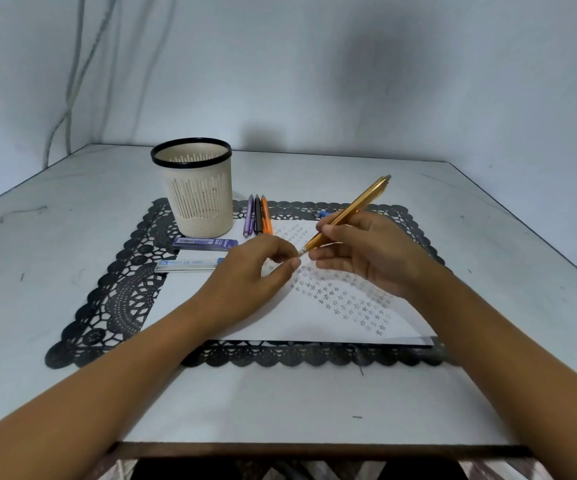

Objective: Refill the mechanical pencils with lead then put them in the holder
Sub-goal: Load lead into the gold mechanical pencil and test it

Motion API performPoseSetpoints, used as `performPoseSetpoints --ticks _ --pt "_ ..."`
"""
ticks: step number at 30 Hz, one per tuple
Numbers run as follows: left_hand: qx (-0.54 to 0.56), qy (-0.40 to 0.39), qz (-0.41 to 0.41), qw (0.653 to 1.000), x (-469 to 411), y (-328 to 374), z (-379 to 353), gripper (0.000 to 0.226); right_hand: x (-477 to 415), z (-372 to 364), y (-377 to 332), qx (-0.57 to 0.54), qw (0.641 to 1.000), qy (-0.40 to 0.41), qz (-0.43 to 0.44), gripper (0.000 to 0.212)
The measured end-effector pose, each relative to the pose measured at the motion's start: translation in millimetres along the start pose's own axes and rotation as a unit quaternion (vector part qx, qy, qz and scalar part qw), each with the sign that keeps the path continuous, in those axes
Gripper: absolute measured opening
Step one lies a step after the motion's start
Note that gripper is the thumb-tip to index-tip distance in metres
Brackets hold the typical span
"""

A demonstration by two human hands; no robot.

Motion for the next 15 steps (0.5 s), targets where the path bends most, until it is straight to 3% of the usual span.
performPoseSetpoints --ticks 5,10,15 --pt "-0.121 -0.098 -0.012 0.988 5 -4 -6 0.039 15 25 -9 0.022 0.998 0.02 0.057 0.012" --pt "-0.176 -0.142 -0.017 0.974 7 -6 -12 0.048 47 51 12 0.154 0.983 0.076 0.071 0.017" --pt "-0.18 -0.156 -0.002 0.971 7 -8 -14 0.048 69 61 28 0.162 0.969 0.166 0.089 0.022"
Point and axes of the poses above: each hand's wrist, its own x-axis away from the middle knuckle, its own z-axis out of the back of the hand, y = z × x, the point moved 2 cm from there along -x, towards the middle knuckle, and after that the axes turned 1 degree about y, right-handed, at the moved point
